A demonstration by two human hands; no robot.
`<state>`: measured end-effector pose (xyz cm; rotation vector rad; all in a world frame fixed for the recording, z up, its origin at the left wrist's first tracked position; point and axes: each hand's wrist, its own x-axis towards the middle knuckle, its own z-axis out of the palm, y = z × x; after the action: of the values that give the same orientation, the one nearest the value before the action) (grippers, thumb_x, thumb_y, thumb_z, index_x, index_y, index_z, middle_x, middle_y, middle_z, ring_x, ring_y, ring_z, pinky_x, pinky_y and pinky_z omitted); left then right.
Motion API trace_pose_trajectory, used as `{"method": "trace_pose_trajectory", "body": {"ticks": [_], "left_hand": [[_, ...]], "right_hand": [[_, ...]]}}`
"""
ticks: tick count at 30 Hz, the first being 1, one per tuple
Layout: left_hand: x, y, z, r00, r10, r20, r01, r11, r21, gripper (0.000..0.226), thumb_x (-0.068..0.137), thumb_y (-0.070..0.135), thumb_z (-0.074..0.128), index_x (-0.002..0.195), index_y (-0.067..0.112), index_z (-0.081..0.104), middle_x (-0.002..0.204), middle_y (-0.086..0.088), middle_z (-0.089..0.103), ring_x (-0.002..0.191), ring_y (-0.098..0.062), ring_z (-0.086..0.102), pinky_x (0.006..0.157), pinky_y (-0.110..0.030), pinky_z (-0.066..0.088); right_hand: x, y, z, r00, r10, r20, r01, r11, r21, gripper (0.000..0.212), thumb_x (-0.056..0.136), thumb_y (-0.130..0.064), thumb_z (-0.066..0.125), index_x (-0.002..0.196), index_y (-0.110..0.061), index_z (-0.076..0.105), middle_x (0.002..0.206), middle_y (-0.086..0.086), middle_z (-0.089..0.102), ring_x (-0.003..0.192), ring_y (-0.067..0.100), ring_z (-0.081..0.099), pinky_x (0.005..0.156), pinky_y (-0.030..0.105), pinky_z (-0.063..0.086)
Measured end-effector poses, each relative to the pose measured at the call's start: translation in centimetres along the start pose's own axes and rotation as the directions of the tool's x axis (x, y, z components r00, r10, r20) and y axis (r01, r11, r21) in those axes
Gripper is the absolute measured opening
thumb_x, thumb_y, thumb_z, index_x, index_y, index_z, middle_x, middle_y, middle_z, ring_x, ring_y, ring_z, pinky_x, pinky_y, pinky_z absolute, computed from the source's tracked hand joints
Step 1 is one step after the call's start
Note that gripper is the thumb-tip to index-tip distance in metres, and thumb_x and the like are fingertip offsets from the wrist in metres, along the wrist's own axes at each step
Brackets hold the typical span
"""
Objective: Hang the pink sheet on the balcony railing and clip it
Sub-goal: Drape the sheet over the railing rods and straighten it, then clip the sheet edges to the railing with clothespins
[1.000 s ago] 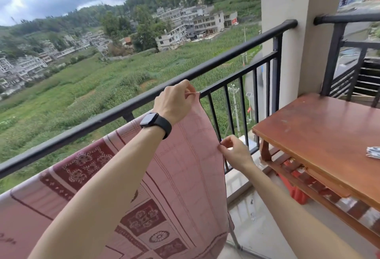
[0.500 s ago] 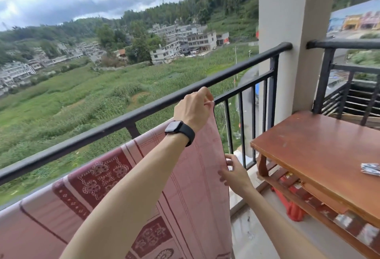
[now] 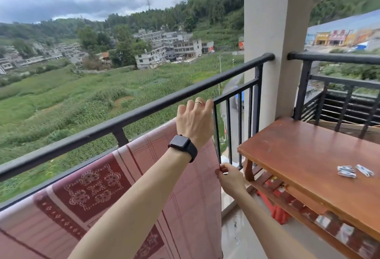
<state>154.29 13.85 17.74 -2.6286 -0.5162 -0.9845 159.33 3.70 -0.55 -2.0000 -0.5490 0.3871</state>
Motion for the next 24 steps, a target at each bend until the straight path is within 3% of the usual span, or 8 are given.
{"method": "trace_pose_trajectory", "body": {"ticks": [2,4,6,10,13,15,20,24], "left_hand": [[-0.4,0.8,0.0,0.997,0.052,-0.058,-0.051,0.999,0.019,0.034,0.077,0.021,0.067,0.111,0.020,0.062,0.118,-0.007,0.063,0.104,-0.028,0.058,0.091,-0.045,0.041],[-1.6,2.4,0.4,0.980,0.146,-0.135,-0.148,0.989,-0.009,0.035,0.075,0.023,0.068,0.109,0.020,0.063,0.122,-0.007,0.061,0.113,-0.027,0.054,0.101,-0.046,0.035],[-3.2,4.7,1.6,0.964,0.215,-0.156,-0.228,0.971,-0.071,0.032,0.078,0.024,0.064,0.110,0.021,0.065,0.121,-0.005,0.061,0.116,-0.026,0.054,0.105,-0.045,0.032],[-6.6,10.5,7.3,0.978,0.160,0.134,-0.125,0.964,-0.235,0.035,0.076,0.025,0.064,0.111,0.026,0.067,0.113,0.000,0.068,0.108,-0.023,0.060,0.096,-0.040,0.038],[-8.3,16.0,11.8,0.925,0.131,0.358,-0.021,0.955,-0.295,0.036,0.078,0.031,0.061,0.113,0.029,0.068,0.114,0.002,0.070,0.107,-0.024,0.063,0.092,-0.040,0.045],[-8.9,20.1,14.1,0.868,0.148,0.474,0.022,0.943,-0.333,0.038,0.083,0.032,0.056,0.120,0.031,0.065,0.122,0.004,0.067,0.113,-0.023,0.060,0.096,-0.040,0.044],[-9.0,29.7,19.3,0.716,0.273,0.642,0.034,0.905,-0.423,0.042,0.088,0.034,0.045,0.129,0.035,0.056,0.130,0.007,0.060,0.119,-0.023,0.054,0.096,-0.039,0.041],[-7.7,36.5,22.7,0.592,0.381,0.711,0.009,0.878,-0.478,0.044,0.092,0.035,0.046,0.135,0.033,0.052,0.137,0.004,0.056,0.127,-0.024,0.049,0.103,-0.040,0.038]], "right_hand": [[-0.4,0.3,-1.1,1.000,0.004,-0.008,-0.004,0.998,0.066,0.003,0.091,-0.024,0.064,0.090,-0.024,0.067,0.088,-0.012,0.069,0.089,0.009,0.066,0.078,0.028,0.047],[-1.2,1.3,-3.5,0.998,-0.007,-0.055,0.014,0.992,0.122,0.008,0.088,-0.024,0.069,0.095,-0.026,0.069,0.090,-0.016,0.070,0.089,0.001,0.066,0.083,0.027,0.053],[-2.0,2.9,-7.0,0.994,-0.051,-0.099,0.061,0.993,0.101,0.009,0.088,-0.024,0.069,0.096,-0.029,0.070,0.092,-0.019,0.070,0.087,-0.007,0.065,0.079,0.018,0.051],[-3.5,7.0,-15.5,0.952,-0.205,-0.228,0.192,0.978,-0.076,0.013,0.090,-0.023,0.068,0.097,-0.033,0.073,0.097,-0.021,0.067,0.089,-0.008,0.061,0.075,0.007,0.042],[-4.2,10.7,-21.8,0.910,-0.308,-0.277,0.222,0.927,-0.303,0.014,0.091,-0.020,0.068,0.101,-0.028,0.073,0.103,-0.017,0.066,0.096,0.003,0.056,0.084,0.006,0.036],[-4.5,13.3,-25.6,0.905,-0.325,-0.275,0.185,0.882,-0.433,0.015,0.092,-0.021,0.066,0.104,-0.026,0.073,0.109,-0.013,0.068,0.105,0.010,0.055,0.091,0.013,0.035],[-4.6,20.3,-32.1,0.917,-0.248,-0.313,0.025,0.818,-0.574,0.019,0.092,-0.021,0.067,0.108,-0.020,0.075,0.115,-0.006,0.072,0.119,0.019,0.056,0.101,0.029,0.042],[-3.9,25.9,-34.8,0.942,-0.047,-0.333,-0.163,0.804,-0.572,0.024,0.094,-0.028,0.062,0.115,-0.025,0.073,0.121,-0.010,0.070,0.124,0.016,0.053,0.101,0.030,0.043]]}}
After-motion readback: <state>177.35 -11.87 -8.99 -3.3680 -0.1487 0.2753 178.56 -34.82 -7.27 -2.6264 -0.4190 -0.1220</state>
